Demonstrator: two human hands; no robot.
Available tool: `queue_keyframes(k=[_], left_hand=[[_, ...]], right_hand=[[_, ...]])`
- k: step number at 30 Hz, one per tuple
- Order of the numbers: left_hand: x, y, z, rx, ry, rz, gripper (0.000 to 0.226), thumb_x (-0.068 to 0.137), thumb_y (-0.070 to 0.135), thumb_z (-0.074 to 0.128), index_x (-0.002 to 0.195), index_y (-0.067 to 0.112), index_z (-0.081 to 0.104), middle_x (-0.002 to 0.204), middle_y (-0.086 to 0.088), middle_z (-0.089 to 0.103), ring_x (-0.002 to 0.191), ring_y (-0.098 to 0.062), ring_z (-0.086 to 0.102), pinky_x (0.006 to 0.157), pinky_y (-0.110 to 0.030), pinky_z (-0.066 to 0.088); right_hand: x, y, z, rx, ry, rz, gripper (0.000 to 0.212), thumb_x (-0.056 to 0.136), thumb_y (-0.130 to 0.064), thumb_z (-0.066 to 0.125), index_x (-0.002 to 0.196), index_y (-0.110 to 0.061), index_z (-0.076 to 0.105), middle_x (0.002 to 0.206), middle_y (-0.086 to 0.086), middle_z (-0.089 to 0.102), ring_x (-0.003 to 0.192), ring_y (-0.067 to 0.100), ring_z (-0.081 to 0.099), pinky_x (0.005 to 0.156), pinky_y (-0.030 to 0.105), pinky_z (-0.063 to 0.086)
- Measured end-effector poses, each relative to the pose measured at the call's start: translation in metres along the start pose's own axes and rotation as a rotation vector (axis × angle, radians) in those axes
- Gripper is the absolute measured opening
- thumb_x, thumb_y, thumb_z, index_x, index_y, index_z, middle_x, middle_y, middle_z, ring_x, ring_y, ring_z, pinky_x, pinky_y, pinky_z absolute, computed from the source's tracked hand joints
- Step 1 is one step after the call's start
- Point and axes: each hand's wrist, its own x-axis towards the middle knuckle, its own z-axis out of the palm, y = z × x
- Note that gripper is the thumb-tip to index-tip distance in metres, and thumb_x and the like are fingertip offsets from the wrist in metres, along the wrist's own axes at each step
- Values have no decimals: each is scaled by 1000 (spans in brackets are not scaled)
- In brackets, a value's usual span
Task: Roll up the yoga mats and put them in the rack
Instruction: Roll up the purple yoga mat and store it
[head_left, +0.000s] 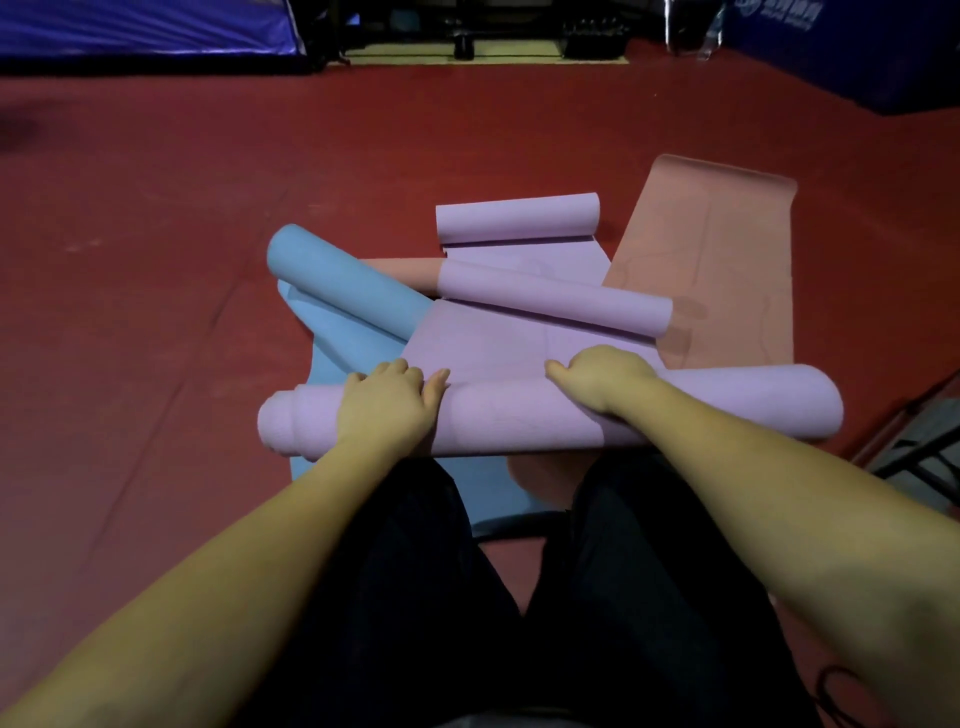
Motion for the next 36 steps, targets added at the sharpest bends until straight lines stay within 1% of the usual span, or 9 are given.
queue_keyframes(k=[7,13,15,17,21,25,29,33,36], left_hand=[[-15,0,-35,-2,-223,-53,68,103,57,17,103,13,69,117,-12,66,110,-33,59,92,-41,41],[-14,-4,-33,-70,-461,-159,72,102,60,18,127,9,62,138,-17,56,125,-34,52,102,-41,38],[-6,-3,-33,-86,-520,-155,72,103,58,18,134,5,57,143,-19,51,130,-35,48,104,-40,36],[4,-2,-35,-109,-581,-167,71,104,55,20,141,2,49,150,-19,44,135,-34,43,107,-38,32],[25,-5,-37,-177,-684,-193,65,105,53,27,150,7,39,158,-13,33,144,-30,33,115,-37,24],[45,-7,-32,-302,-801,-237,56,104,47,40,149,13,43,156,-7,39,141,-26,38,117,-38,26],[56,-11,-29,-488,-892,-380,41,94,44,61,123,16,61,129,-7,62,118,-29,56,108,-45,40],[59,-6,-22,-366,-776,-307,49,101,47,48,136,13,55,142,-9,53,130,-29,48,111,-40,34],[51,-6,-23,-167,-403,-146,53,105,44,32,116,7,66,126,-18,63,113,-34,56,90,-39,41]], right_hand=[[-14,-3,-25,56,-266,-31,66,100,-57,29,146,-12,45,156,10,36,141,26,36,111,35,26],[-12,-6,-12,126,-380,-49,60,96,-58,38,139,-19,53,152,5,43,134,23,43,105,35,31],[-9,-5,-9,111,-278,-82,55,98,-56,37,131,-18,60,145,8,51,128,25,48,104,35,35],[-6,-1,-5,86,-40,-143,45,100,-51,36,106,-18,67,125,10,63,109,28,56,90,36,43],[-15,15,9,137,254,-163,41,99,-46,38,75,-18,55,102,13,65,94,32,58,72,37,40],[-42,25,28,62,352,-176,57,93,-61,34,100,-17,68,106,9,66,105,31,58,85,37,44],[-50,17,39,-61,388,-114,84,80,-72,12,107,-17,69,106,6,70,103,30,62,90,39,42],[-39,12,33,-34,402,-66,82,80,-70,13,101,-18,73,102,6,72,99,31,64,85,37,42],[-31,10,29,-60,358,-60,63,92,-66,29,100,-20,71,105,6,70,101,30,62,83,36,42]])
